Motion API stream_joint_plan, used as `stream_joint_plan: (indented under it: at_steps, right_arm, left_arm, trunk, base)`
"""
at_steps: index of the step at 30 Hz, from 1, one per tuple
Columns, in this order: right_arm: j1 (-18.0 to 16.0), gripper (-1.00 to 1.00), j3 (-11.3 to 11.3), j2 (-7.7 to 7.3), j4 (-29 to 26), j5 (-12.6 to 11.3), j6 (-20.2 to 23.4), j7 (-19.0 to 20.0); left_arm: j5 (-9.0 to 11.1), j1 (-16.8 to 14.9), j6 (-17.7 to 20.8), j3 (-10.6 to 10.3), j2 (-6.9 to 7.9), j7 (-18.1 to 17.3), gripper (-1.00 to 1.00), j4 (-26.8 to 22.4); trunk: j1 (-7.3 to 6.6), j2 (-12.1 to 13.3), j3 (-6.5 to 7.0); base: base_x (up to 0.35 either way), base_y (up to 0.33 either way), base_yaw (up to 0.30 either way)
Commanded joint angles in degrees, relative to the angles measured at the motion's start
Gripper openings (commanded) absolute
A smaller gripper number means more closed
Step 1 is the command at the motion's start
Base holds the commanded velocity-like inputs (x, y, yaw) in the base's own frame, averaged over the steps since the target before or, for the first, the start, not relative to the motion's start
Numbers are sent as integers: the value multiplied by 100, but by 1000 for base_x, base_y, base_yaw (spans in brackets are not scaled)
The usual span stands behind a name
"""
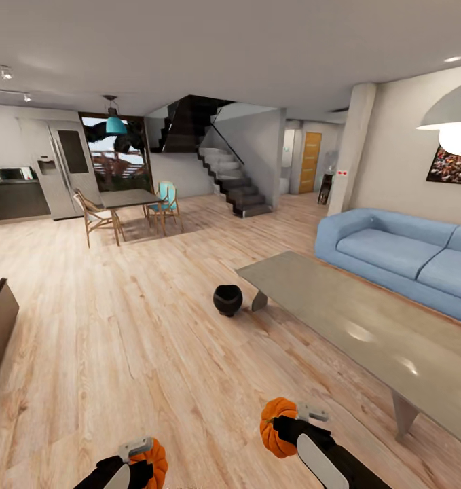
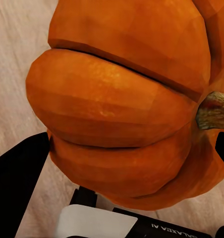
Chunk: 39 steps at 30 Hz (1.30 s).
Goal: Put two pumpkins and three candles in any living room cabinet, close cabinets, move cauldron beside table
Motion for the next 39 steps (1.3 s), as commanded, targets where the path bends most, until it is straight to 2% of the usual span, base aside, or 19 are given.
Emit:
stream_joint_plan:
  at_steps: [1,24,29,39]
  right_arm:
    - [-7,-100,24,-9,-16,-13,13,-43]
    - [-7,-100,24,-4,-16,-13,13,-41]
    - [-7,-100,21,-10,-16,-7,13,-40]
    - [-7,-100,15,-12,-24,3,4,-42]
  left_arm:
    - [55,-6,11,-48,7,54,-100,-13]
    - [46,-5,8,-56,6,51,-100,-14]
    - [44,-5,3,-61,14,45,-100,-14]
    - [41,-5,4,-65,15,45,-100,-12]
  trunk:
    - [1,-6,-7]
    - [1,-6,-7]
    - [1,-6,-7]
    - [1,-6,-7]
  base:
    - [0,0,278]
    - [17,0,278]
    - [205,0,252]
    - [305,0,33]
